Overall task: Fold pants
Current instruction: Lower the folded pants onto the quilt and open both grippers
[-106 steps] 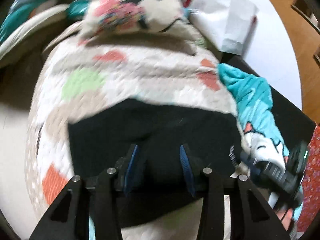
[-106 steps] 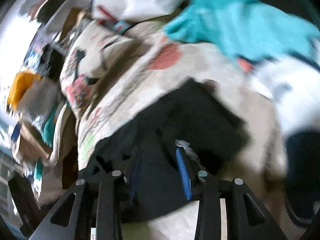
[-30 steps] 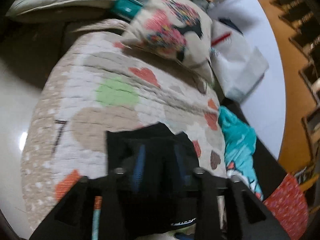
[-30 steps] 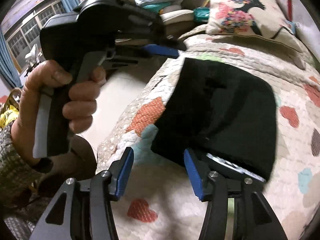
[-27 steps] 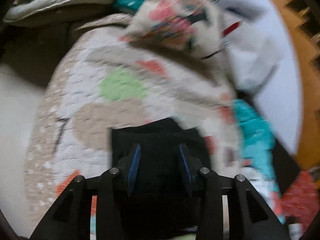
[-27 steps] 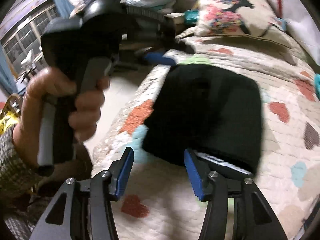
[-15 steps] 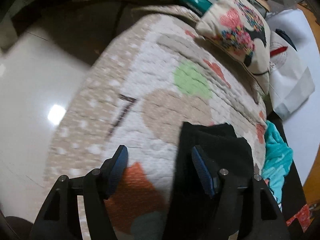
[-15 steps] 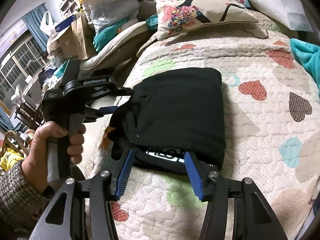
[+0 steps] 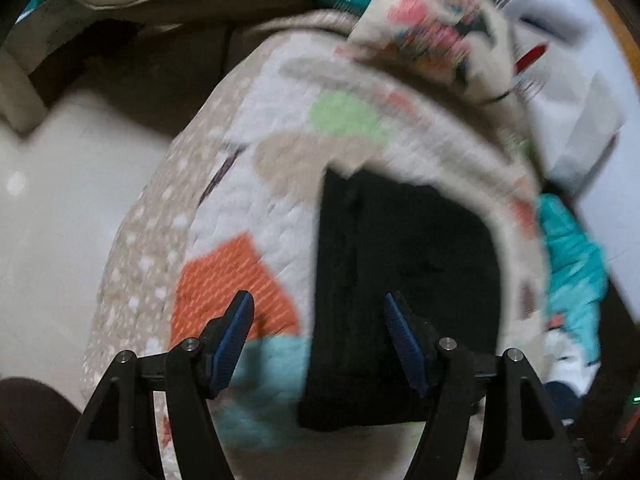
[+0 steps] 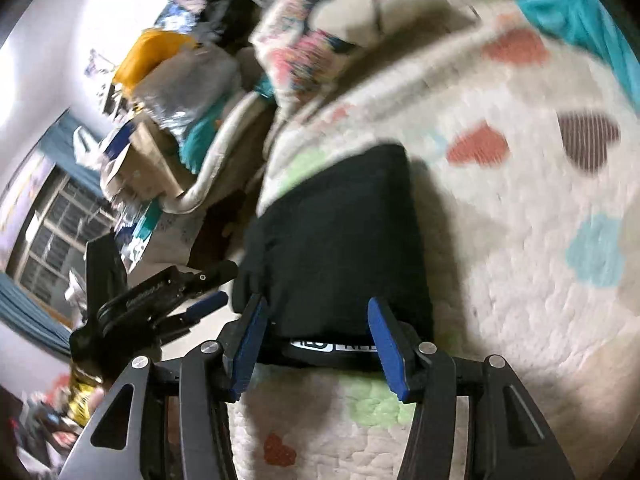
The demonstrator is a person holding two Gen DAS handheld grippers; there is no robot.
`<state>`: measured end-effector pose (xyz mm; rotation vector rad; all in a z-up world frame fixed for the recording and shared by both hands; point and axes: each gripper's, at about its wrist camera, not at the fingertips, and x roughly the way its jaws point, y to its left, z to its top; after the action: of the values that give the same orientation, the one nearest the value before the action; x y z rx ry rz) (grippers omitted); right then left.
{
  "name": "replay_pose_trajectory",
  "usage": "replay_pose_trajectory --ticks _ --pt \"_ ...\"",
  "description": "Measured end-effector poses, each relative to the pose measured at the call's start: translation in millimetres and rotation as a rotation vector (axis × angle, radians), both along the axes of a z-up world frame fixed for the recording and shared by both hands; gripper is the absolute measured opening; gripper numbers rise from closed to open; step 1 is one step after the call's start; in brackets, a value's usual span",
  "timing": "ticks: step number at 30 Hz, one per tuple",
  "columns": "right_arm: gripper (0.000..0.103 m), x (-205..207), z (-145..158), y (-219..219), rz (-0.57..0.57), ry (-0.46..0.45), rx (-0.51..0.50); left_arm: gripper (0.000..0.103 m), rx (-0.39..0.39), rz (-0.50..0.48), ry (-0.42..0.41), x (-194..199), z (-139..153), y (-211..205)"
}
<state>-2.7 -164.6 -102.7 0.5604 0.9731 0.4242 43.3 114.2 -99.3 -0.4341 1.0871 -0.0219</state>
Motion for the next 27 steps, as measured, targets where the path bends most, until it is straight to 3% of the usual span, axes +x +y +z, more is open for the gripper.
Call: replay_pose_trajectory --ticks 4,9,12,19,27 --pt "0.057 -8.5 -14.2 -9.2 -0.024 0.109 0.049 0.069 -0.002 0.035 -0.002 -14.6 -4.8 9.3" --pt "0.058 -18.6 -25.1 -15.1 -0.078 0.198 -0.006 0.069 0.013 0.089 -0.015 -33.3 12.1 28.2" --pt "0.058 -23.7 -15.5 -18.1 -0.098 0.167 -0.011 0.068 0.006 0.113 -0.028 -46.3 20.2 37.7" --pt "0.058 -37.7 16.4 -20.3 -0.149 0.010 -0.139 0.068 -0.007 0.102 -0.073 -62.0 39.7 29.1" --pt "0.058 -43.2 23.1 -19.1 -0.163 -0.041 -0.208 0.069 0.069 0.036 -0.204 -83.7 81.7 3.5"
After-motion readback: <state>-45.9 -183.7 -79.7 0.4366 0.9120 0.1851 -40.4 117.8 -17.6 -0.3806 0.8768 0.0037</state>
